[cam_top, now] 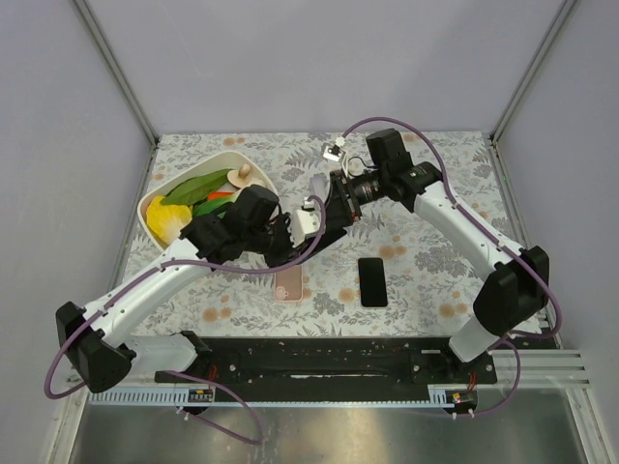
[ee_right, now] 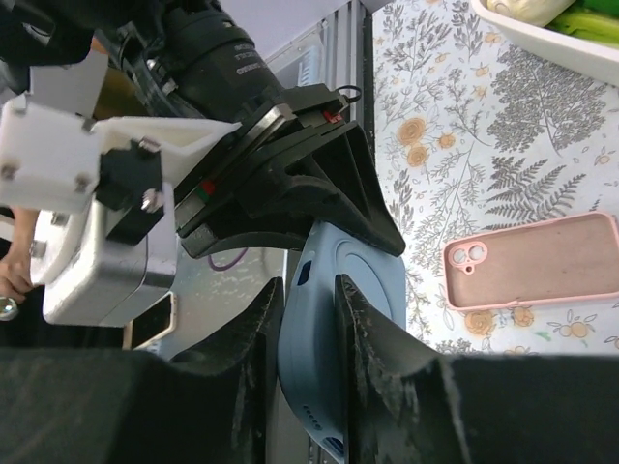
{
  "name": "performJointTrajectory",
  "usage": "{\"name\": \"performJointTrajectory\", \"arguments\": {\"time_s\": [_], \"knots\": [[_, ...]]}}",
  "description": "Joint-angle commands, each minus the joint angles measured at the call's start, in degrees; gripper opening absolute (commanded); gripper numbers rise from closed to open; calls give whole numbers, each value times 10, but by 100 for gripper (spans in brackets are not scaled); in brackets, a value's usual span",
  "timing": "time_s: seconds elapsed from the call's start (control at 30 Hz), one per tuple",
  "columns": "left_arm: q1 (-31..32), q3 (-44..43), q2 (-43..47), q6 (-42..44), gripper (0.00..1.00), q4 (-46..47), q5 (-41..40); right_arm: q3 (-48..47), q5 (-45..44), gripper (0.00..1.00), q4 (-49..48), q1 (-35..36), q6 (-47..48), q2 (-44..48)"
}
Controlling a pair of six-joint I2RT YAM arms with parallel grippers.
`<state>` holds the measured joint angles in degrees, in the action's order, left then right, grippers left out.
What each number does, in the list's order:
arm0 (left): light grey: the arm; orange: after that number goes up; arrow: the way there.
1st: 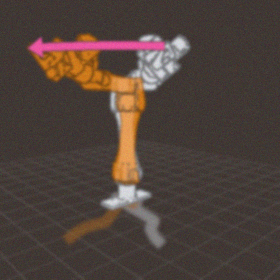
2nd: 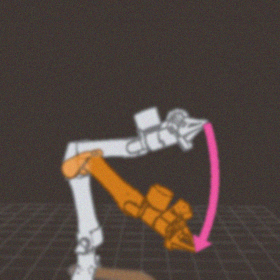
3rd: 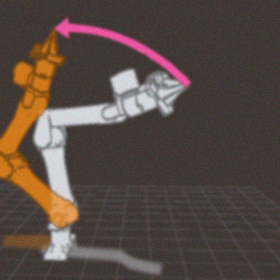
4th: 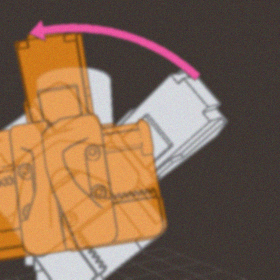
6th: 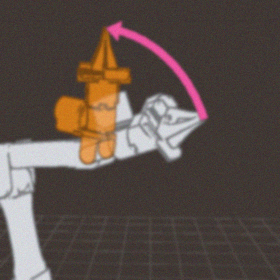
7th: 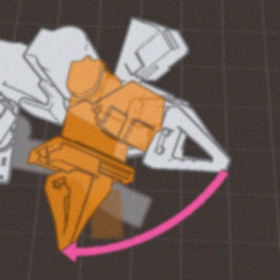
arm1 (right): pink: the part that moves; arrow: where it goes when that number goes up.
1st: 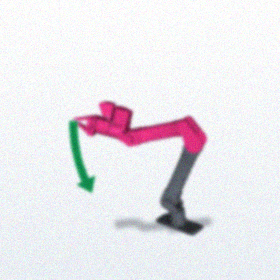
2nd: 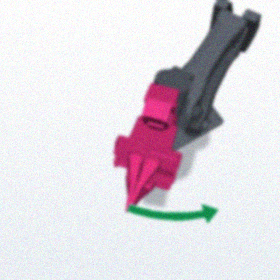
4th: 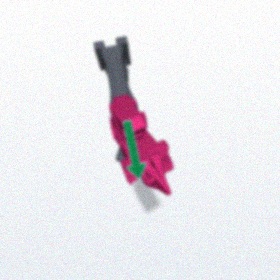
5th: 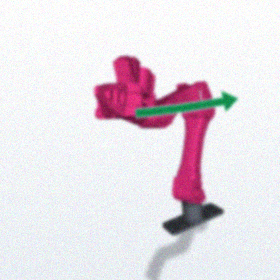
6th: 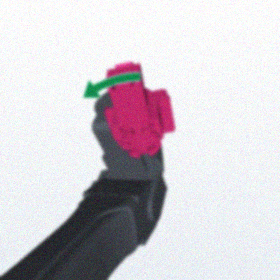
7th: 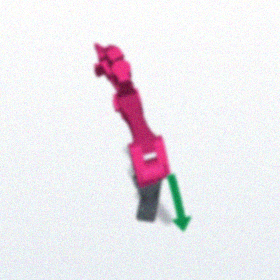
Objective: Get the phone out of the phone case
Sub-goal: Remove the phone case from the phone.
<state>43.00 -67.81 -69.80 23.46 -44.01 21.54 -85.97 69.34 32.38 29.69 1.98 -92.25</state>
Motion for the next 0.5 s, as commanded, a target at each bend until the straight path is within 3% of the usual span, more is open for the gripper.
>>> {"name": "performJointTrajectory", "arguments": {"time_s": [0.0,0.47], "knots": [[59,-9,41,104,0,65,-48,-25,-88,0,-18,-6,-101,-41],[110,10,51,117,0,84,-121,-20,-79,0,-33,-10,-154,-79]]}}
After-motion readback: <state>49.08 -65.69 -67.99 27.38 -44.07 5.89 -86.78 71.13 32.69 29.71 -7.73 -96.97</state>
